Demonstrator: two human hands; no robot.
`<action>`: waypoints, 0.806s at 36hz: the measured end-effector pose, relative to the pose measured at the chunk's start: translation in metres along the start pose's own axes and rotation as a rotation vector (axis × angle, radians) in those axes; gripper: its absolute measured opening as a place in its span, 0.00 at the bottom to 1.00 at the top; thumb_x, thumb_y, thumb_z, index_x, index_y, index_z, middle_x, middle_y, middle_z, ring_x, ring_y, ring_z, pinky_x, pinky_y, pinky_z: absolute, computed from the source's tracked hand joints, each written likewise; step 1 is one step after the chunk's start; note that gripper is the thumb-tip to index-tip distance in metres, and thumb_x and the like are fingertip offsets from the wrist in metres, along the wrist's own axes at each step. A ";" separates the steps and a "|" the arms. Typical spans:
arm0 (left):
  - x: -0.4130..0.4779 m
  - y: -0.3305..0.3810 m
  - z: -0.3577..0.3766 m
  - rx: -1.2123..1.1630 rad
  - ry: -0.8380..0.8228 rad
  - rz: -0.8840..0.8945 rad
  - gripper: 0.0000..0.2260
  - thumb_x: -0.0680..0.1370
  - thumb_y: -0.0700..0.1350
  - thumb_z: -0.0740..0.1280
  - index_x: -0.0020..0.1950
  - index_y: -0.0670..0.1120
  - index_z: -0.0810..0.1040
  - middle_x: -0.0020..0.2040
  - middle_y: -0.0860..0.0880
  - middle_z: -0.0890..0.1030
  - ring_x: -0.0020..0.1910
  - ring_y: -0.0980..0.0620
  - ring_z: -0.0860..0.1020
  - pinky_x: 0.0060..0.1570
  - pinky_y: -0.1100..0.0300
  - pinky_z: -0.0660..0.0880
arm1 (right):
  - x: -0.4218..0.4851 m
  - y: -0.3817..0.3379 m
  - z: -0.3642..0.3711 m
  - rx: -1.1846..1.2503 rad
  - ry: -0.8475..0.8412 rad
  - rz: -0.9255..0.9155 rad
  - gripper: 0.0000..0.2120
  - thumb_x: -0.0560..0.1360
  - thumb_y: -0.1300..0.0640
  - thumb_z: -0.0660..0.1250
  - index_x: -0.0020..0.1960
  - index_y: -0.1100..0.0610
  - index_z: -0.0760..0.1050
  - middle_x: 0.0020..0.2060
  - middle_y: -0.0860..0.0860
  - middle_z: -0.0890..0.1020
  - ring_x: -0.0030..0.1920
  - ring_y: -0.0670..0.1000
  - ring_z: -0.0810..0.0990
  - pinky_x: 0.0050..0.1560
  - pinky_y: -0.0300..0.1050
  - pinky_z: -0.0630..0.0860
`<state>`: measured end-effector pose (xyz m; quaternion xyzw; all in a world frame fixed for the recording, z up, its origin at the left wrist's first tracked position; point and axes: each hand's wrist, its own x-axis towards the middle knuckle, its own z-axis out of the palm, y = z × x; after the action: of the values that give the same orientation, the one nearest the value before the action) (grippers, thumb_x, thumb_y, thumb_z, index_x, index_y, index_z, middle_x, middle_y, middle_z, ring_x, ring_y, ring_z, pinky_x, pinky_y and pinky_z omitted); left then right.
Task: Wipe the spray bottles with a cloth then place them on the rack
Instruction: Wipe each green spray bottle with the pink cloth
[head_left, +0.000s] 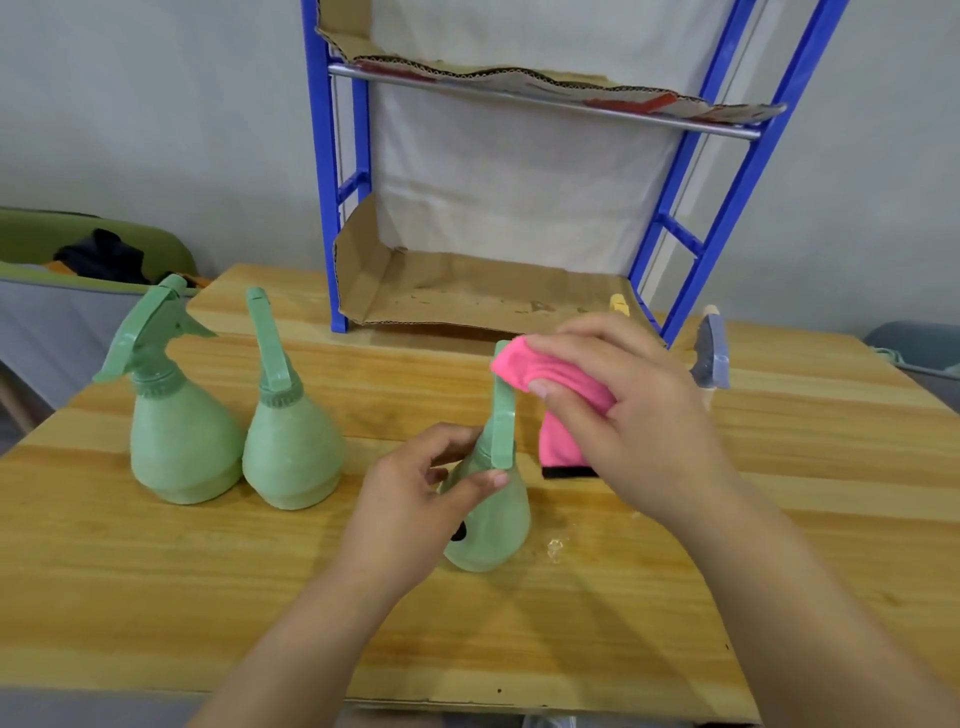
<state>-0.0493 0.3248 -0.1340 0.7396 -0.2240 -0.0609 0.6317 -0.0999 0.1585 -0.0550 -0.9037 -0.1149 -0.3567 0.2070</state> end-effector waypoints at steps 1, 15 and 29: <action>0.000 0.000 0.000 0.003 0.001 0.003 0.12 0.70 0.45 0.74 0.48 0.60 0.80 0.47 0.66 0.82 0.51 0.62 0.80 0.55 0.60 0.75 | 0.006 0.001 0.003 -0.004 -0.015 -0.008 0.13 0.74 0.59 0.68 0.58 0.57 0.80 0.50 0.50 0.79 0.51 0.47 0.76 0.53 0.37 0.72; 0.002 -0.005 -0.001 -0.010 -0.028 0.019 0.10 0.69 0.48 0.75 0.48 0.58 0.81 0.45 0.60 0.83 0.49 0.56 0.81 0.46 0.58 0.80 | -0.021 0.003 0.001 -0.011 -0.265 -0.299 0.10 0.78 0.58 0.65 0.55 0.58 0.82 0.51 0.51 0.81 0.49 0.52 0.79 0.49 0.49 0.74; -0.001 -0.002 -0.001 0.037 -0.015 -0.001 0.12 0.70 0.51 0.73 0.50 0.64 0.78 0.49 0.68 0.81 0.52 0.63 0.78 0.45 0.71 0.75 | 0.012 0.024 0.005 -0.054 -0.168 -0.024 0.13 0.76 0.58 0.68 0.60 0.54 0.79 0.52 0.47 0.79 0.52 0.46 0.75 0.52 0.36 0.72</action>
<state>-0.0489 0.3261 -0.1360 0.7508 -0.2295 -0.0625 0.6163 -0.0798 0.1403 -0.0565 -0.9343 -0.1331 -0.2850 0.1678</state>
